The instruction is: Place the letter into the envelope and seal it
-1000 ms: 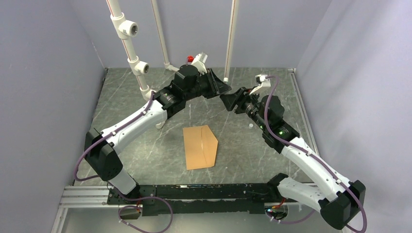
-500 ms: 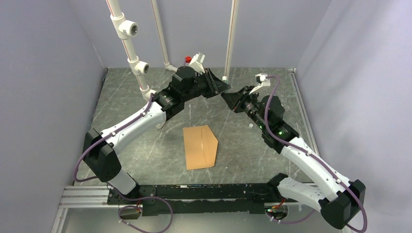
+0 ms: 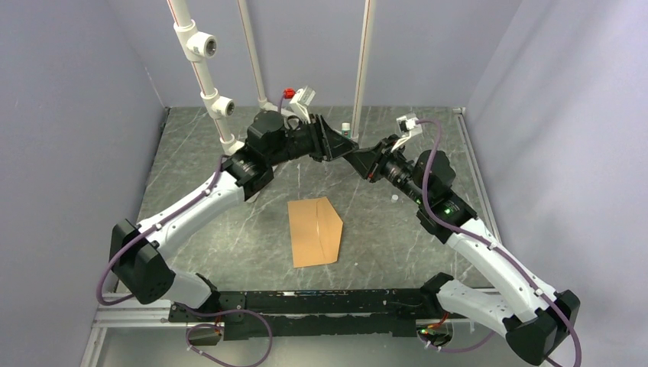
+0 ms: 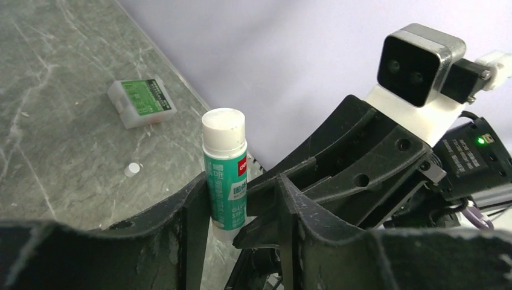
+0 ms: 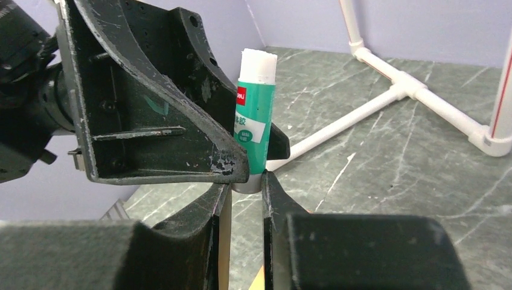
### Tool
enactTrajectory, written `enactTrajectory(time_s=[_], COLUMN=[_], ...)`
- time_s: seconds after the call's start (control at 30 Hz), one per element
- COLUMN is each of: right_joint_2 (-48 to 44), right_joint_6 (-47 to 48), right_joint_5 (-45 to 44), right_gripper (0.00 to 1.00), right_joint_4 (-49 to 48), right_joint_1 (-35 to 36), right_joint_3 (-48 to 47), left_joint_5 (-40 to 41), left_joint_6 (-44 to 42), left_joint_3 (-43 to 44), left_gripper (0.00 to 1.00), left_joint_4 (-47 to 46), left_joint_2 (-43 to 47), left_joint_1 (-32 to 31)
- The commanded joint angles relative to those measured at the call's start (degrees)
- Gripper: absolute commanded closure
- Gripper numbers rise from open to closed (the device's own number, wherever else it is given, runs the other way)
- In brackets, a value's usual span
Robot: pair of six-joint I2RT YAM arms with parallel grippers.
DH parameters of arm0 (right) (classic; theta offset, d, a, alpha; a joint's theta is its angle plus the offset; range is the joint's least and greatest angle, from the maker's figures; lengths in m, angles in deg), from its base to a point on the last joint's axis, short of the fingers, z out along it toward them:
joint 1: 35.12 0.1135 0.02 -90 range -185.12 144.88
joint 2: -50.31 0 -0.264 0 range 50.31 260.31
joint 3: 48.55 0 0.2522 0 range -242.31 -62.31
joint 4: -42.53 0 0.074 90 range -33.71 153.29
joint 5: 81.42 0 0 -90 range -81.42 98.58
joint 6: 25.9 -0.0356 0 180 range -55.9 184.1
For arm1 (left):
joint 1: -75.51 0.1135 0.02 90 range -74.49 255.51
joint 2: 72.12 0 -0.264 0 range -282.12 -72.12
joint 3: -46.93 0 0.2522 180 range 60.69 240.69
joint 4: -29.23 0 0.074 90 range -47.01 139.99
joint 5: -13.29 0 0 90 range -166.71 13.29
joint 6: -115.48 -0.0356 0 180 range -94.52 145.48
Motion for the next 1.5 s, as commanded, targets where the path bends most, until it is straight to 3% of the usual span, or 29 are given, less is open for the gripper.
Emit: enactTrajectory(time_s=[0.0, 0.27, 0.43, 0.5, 0.57, 0.67, 0.77, 0.87, 1.17, 1.37, 1.47], right_joint_2=[0.35, 1.11, 1.02, 0.96, 0.81, 1.58, 3.53, 4.02, 2.41, 2.82, 2.76], right_joint_6=[0.25, 1.51, 2.53, 2.81, 2.48, 1.63, -0.21, -1.88, -4.91, -6.37, -5.32], right_joint_5=[4.41, 7.86, 9.14, 8.68, 7.88, 8.82, 10.44, 10.25, 10.78, 8.92, 8.8], right_gripper=[0.96, 0.96, 0.97, 0.95, 0.85, 0.6, 0.52, 0.51, 0.56, 0.85, 1.0], right_joint_4=[-1.8, 1.18, 3.23, 5.5, 5.96, 5.27, 3.99, 1.14, -3.08, -3.8, -2.76], right_joint_1=[-0.37, -0.47, -0.83, -0.89, -0.94, -0.91, -0.89, -0.9, -0.97, -0.89, -0.96], right_joint_3=[-1.78, -2.94, -3.67, -4.03, -3.9, -3.78, -4.08, -3.77, -2.61, -2.5, -2.89], left_joint_5=[-8.52, -7.91, -8.23, -8.25, -7.95, -7.64, -9.46, -10.49, -10.34, -8.76, -7.7], left_joint_6=[-0.98, -0.77, -0.56, -0.47, -0.3, 0.48, 0.52, 0.15, 0.19, -0.56, -0.27], left_joint_3=[-2.02, -3.87, -4.52, -4.93, -5.28, -5.53, -5.5, -5.51, -6.72, -6.81, -7.13], left_gripper=[0.57, 0.69, 0.93, 0.97, 0.97, 0.97, 0.98, 0.97, 0.97, 0.93, 0.69], left_joint_4=[-7.9, -7.29, -6.87, -7.13, -7.34, -8.11, -10.07, -10.85, -11.67, -9.58, -8.86], left_joint_2=[3.36, 4.01, 4.14, 4.42, 4.74, 4.89, 4.5, 4.37, 5.15, 5.74, 6.23], left_joint_1=[0.46, 1.15, 1.5, 1.51, 1.51, 1.51, 1.51, 1.51, 1.51, 1.59, 1.77])
